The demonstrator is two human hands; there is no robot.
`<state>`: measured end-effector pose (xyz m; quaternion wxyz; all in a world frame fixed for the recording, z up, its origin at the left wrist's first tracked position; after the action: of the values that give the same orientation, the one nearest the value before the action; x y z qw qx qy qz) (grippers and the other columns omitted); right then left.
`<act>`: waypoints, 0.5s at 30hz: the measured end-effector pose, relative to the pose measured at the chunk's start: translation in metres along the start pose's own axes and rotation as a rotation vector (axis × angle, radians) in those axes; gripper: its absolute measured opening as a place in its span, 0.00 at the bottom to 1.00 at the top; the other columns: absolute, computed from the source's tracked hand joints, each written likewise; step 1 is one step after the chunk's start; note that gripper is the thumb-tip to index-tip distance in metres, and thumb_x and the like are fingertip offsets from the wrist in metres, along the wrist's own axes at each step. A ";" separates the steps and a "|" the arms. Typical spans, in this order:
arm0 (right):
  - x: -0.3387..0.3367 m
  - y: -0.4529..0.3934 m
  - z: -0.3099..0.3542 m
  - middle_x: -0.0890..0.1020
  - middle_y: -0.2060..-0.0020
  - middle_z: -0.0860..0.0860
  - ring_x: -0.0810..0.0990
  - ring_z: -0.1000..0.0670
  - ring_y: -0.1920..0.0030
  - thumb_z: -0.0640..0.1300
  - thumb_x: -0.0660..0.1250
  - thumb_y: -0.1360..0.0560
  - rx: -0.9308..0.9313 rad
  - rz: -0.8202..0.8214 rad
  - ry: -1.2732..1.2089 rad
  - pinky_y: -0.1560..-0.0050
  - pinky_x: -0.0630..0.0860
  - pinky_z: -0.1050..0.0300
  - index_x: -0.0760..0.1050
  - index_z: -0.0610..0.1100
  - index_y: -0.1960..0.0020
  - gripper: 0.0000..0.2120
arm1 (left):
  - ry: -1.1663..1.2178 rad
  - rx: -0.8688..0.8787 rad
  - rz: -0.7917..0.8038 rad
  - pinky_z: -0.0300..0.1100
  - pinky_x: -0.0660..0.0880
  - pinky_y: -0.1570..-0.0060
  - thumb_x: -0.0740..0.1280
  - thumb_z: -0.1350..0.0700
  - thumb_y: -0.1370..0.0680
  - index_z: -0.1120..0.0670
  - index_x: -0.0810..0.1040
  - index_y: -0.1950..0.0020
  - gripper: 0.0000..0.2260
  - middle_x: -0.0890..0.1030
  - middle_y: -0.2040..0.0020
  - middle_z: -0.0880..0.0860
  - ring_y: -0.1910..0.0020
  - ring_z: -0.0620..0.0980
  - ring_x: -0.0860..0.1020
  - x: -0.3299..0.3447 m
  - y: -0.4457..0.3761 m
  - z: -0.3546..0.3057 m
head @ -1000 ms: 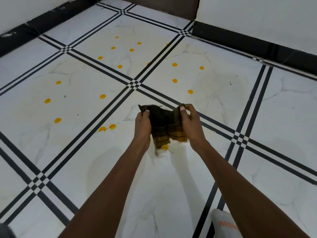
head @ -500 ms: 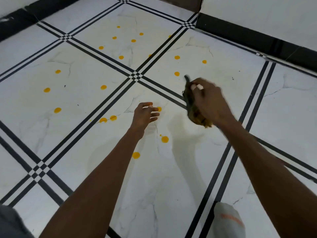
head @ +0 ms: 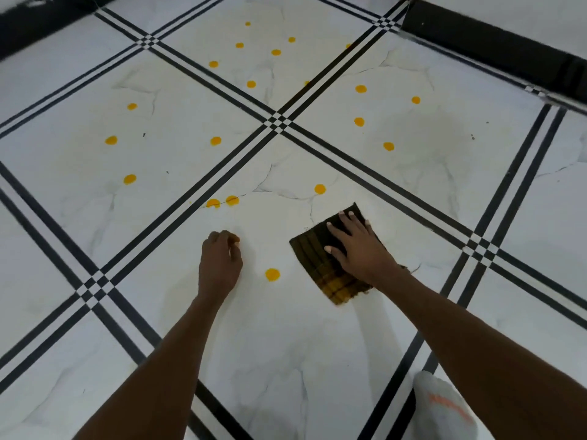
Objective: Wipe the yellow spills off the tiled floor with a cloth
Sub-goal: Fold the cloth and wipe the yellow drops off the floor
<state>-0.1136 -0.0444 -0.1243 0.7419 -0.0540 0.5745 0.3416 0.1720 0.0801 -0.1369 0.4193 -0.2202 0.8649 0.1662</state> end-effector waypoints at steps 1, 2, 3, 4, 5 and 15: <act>0.009 0.000 -0.002 0.53 0.15 0.41 0.48 0.39 0.15 0.65 0.48 0.17 -0.023 0.005 0.051 0.17 0.48 0.35 0.57 0.48 0.16 0.35 | -0.048 0.030 -0.012 0.54 0.76 0.45 0.64 0.64 0.20 0.59 0.80 0.43 0.08 0.78 0.44 0.58 0.44 0.60 0.76 0.001 0.004 0.006; 0.016 0.002 -0.002 0.51 0.15 0.42 0.46 0.40 0.15 0.67 0.44 0.18 -0.034 -0.010 0.082 0.17 0.47 0.33 0.53 0.49 0.15 0.37 | -0.109 0.070 -0.024 0.54 0.76 0.45 0.64 0.64 0.20 0.59 0.79 0.42 0.08 0.77 0.43 0.58 0.43 0.60 0.74 0.001 0.007 0.010; 0.023 0.004 -0.003 0.49 0.14 0.43 0.45 0.40 0.14 0.67 0.43 0.18 -0.037 -0.036 0.094 0.17 0.46 0.31 0.51 0.50 0.14 0.37 | -0.169 0.109 -0.040 0.54 0.76 0.46 0.65 0.64 0.20 0.59 0.79 0.41 0.09 0.77 0.42 0.58 0.43 0.61 0.74 0.001 0.009 0.016; 0.029 0.007 -0.004 0.49 0.14 0.45 0.44 0.41 0.14 0.67 0.44 0.17 -0.031 -0.073 0.108 0.18 0.46 0.30 0.49 0.51 0.14 0.36 | -0.225 0.143 -0.057 0.56 0.76 0.46 0.65 0.63 0.21 0.59 0.78 0.39 0.10 0.77 0.40 0.59 0.41 0.62 0.74 0.001 0.011 0.022; 0.033 0.008 -0.006 0.48 0.14 0.45 0.45 0.42 0.14 0.66 0.45 0.16 -0.023 -0.111 0.130 0.18 0.45 0.29 0.48 0.52 0.14 0.35 | -0.271 0.169 -0.081 0.58 0.76 0.44 0.66 0.62 0.20 0.59 0.77 0.37 0.12 0.77 0.37 0.60 0.39 0.64 0.74 0.000 0.013 0.027; 0.075 -0.052 0.123 0.48 0.17 0.31 0.45 0.31 0.16 0.67 0.47 0.17 -0.146 -0.227 0.183 0.21 0.45 0.25 0.53 0.53 0.15 0.34 | -0.295 0.179 -0.058 0.61 0.52 0.18 0.53 0.50 0.13 0.52 0.60 0.17 0.24 0.58 0.16 0.55 0.16 0.58 0.54 0.002 0.037 0.070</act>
<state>0.0241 0.0071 -0.1663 0.7143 -0.2034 0.6034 0.2902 0.1976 0.1447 -0.1761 0.5640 -0.1802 0.7988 0.1069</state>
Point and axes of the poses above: each hand's wrist, its own y-axis away from the middle knuckle, its own x-axis out of the palm, z = x × y, the point moved 1 cm from there along -y, towards the middle knuckle
